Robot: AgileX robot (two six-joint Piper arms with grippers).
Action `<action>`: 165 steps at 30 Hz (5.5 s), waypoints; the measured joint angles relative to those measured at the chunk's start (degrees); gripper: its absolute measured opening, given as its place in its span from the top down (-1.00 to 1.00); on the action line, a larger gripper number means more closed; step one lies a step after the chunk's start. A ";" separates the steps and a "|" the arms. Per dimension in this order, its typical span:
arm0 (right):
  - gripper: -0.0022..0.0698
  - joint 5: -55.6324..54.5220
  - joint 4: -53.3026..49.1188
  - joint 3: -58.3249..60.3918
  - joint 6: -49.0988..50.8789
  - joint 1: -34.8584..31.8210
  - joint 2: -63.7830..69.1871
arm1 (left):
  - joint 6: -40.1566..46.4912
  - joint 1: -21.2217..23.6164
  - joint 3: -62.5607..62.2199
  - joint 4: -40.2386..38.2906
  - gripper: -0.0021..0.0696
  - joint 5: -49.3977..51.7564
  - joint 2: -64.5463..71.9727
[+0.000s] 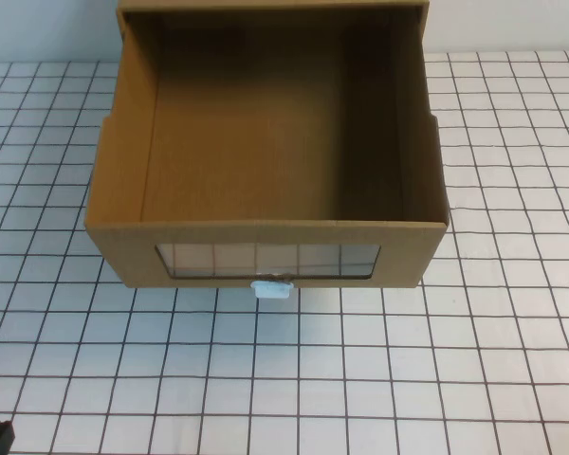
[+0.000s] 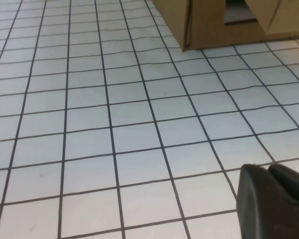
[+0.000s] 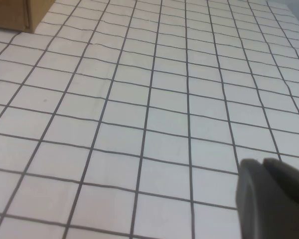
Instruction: Close the shoe box
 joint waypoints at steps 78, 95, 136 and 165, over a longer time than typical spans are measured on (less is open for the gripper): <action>0.98 -87.40 0.13 0.00 1.81 0.00 -0.36 | 2.10 0.00 0.00 -1.01 0.96 -87.91 -0.23; 0.98 -60.74 0.13 -28.15 19.74 0.00 -0.70 | 7.49 0.00 -27.52 -1.22 0.96 -64.03 4.54; 0.98 -19.71 2.09 -69.84 18.05 0.00 36.89 | -2.82 0.00 -57.66 -7.44 0.96 -37.06 32.41; 0.98 16.89 2.28 -69.84 -0.97 9.97 40.89 | 15.70 0.00 -96.08 -11.71 0.96 12.99 62.09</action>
